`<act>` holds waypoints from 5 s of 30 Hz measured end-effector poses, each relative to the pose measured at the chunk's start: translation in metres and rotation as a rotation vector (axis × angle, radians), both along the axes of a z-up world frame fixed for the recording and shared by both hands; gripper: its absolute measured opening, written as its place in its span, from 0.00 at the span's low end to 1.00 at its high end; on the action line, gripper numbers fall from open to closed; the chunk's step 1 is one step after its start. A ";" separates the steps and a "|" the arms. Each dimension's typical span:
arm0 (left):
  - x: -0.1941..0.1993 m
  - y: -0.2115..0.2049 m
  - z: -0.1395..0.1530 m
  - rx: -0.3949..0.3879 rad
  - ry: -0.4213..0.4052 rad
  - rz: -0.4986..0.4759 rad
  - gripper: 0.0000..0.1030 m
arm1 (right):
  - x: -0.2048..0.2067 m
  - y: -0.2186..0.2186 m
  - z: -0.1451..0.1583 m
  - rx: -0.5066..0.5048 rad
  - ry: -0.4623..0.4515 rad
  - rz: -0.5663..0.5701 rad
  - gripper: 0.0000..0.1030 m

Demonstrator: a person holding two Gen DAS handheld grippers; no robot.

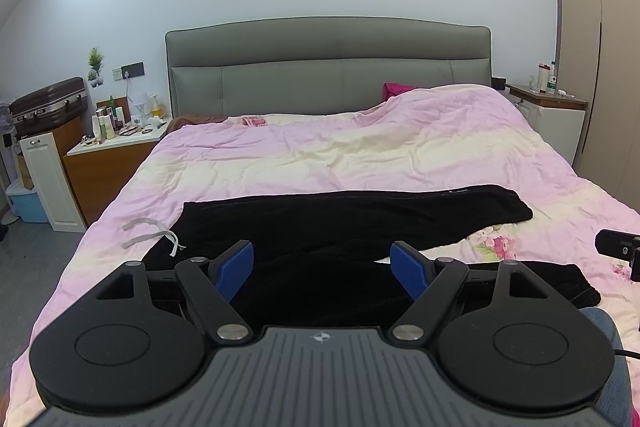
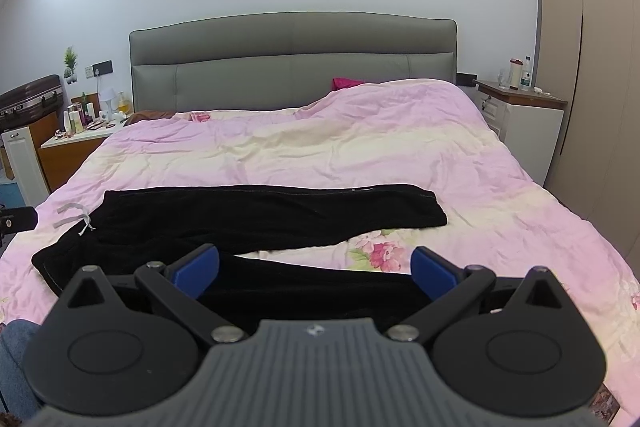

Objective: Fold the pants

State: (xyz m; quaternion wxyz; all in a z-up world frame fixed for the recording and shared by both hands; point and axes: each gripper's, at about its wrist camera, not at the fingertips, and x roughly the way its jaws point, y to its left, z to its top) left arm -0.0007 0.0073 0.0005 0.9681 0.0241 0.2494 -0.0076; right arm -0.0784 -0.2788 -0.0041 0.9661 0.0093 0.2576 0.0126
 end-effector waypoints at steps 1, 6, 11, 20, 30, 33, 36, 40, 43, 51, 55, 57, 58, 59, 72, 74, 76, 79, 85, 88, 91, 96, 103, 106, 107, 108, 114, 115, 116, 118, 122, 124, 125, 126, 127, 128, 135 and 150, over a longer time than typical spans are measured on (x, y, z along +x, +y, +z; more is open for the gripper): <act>0.000 0.000 0.000 -0.001 0.000 0.001 0.89 | 0.000 0.000 0.000 0.000 -0.001 0.000 0.95; 0.000 0.000 0.000 0.000 0.001 0.001 0.89 | -0.002 0.000 -0.001 0.002 -0.001 -0.003 0.95; -0.002 -0.005 -0.003 0.005 0.000 0.010 0.89 | -0.004 -0.001 0.000 0.004 -0.005 -0.004 0.95; -0.004 -0.004 -0.003 0.006 0.001 0.012 0.89 | -0.008 -0.001 0.001 0.006 -0.012 -0.006 0.95; -0.006 -0.001 -0.001 0.006 0.002 0.015 0.89 | -0.010 -0.003 0.001 0.006 -0.018 -0.008 0.95; -0.007 0.001 0.001 0.006 0.006 0.019 0.89 | -0.012 -0.004 0.000 0.010 -0.021 -0.012 0.95; -0.009 0.004 0.001 0.006 0.011 0.020 0.89 | -0.013 -0.003 -0.001 0.012 -0.020 -0.011 0.95; -0.010 0.005 0.003 0.009 0.022 0.023 0.89 | -0.014 -0.003 -0.001 0.011 -0.020 -0.011 0.95; -0.009 0.004 0.002 0.010 0.027 0.022 0.89 | -0.014 -0.002 0.000 0.012 -0.017 -0.011 0.95; -0.006 0.000 -0.002 0.017 0.059 0.012 0.89 | -0.012 -0.002 0.002 0.014 -0.001 -0.010 0.95; -0.004 -0.001 -0.006 0.021 0.080 0.006 0.89 | -0.012 -0.002 -0.001 0.012 0.013 -0.006 0.95; -0.003 0.000 -0.007 0.025 0.092 0.005 0.89 | -0.010 -0.003 -0.002 0.011 0.021 -0.006 0.95; -0.002 -0.001 -0.008 0.026 0.099 0.004 0.89 | -0.009 -0.003 -0.003 0.011 0.025 -0.007 0.95; -0.001 -0.001 -0.010 0.027 0.104 0.003 0.89 | -0.009 -0.003 -0.004 0.011 0.028 -0.007 0.95; 0.021 0.004 -0.026 0.084 0.177 -0.049 0.89 | 0.009 -0.014 -0.023 0.034 0.088 -0.003 0.95; 0.027 0.007 -0.029 0.115 0.186 -0.066 0.89 | 0.014 -0.020 -0.026 0.041 0.077 0.009 0.95; 0.035 0.009 -0.034 0.160 0.196 -0.072 0.88 | 0.019 -0.025 -0.029 0.021 0.054 0.023 0.95; 0.048 0.015 -0.040 0.208 0.213 -0.103 0.86 | 0.030 -0.037 -0.037 -0.053 0.036 0.021 0.95; 0.079 0.035 -0.059 0.295 0.291 -0.200 0.82 | 0.071 -0.070 -0.060 -0.096 0.128 0.057 0.88; 0.095 0.050 -0.070 0.341 0.339 -0.251 0.81 | 0.097 -0.093 -0.077 -0.091 0.203 0.103 0.74; 0.111 0.065 -0.087 0.443 0.373 -0.298 0.81 | 0.128 -0.116 -0.097 -0.089 0.303 0.128 0.58; 0.140 0.098 -0.118 0.518 0.455 -0.333 0.79 | 0.171 -0.145 -0.140 -0.145 0.504 0.264 0.48; 0.163 0.135 -0.173 0.611 0.622 -0.388 0.79 | 0.203 -0.174 -0.201 -0.318 0.753 0.466 0.47; 0.161 0.142 -0.194 0.699 0.655 -0.395 0.78 | 0.208 -0.176 -0.221 -0.413 0.805 0.547 0.54; 0.159 0.144 -0.199 0.724 0.658 -0.398 0.78 | 0.209 -0.177 -0.226 -0.434 0.809 0.560 0.54; 0.156 0.147 -0.203 0.751 0.659 -0.402 0.78 | 0.212 -0.177 -0.229 -0.439 0.814 0.573 0.54; 0.137 0.147 -0.233 0.982 0.606 -0.443 0.78 | 0.219 -0.179 -0.252 -0.475 0.844 0.639 0.53; 0.131 0.147 -0.243 1.037 0.588 -0.451 0.78 | 0.218 -0.179 -0.255 -0.484 0.848 0.647 0.51; 0.129 0.145 -0.248 1.087 0.569 -0.457 0.78 | 0.218 -0.177 -0.258 -0.500 0.847 0.652 0.49; 0.125 0.142 -0.256 1.156 0.541 -0.482 0.78 | 0.216 -0.173 -0.260 -0.523 0.836 0.663 0.24; 0.124 0.133 -0.271 1.240 0.526 -0.496 0.78 | 0.203 -0.169 -0.254 -0.571 0.782 0.646 0.00; 0.127 0.129 -0.277 1.244 0.528 -0.474 0.68 | 0.199 -0.173 -0.241 -0.552 0.726 0.598 0.00; 0.129 0.128 -0.277 1.237 0.525 -0.454 0.50 | 0.197 -0.176 -0.233 -0.554 0.690 0.565 0.00; 0.130 0.125 -0.275 1.215 0.521 -0.415 0.39 | 0.195 -0.179 -0.225 -0.555 0.655 0.528 0.00; 0.133 0.126 -0.269 1.167 0.519 -0.380 0.35 | 0.193 -0.183 -0.216 -0.562 0.618 0.482 0.00; 0.138 0.127 -0.260 1.093 0.515 -0.340 0.25 | 0.195 -0.187 -0.203 -0.574 0.587 0.439 0.00; 0.151 0.129 -0.216 0.855 0.492 -0.193 0.13 | 0.201 -0.209 -0.146 -0.393 0.588 0.443 0.00; 0.177 0.122 -0.209 0.886 0.597 0.001 0.01 | 0.208 -0.181 -0.249 -0.689 0.828 0.984 0.55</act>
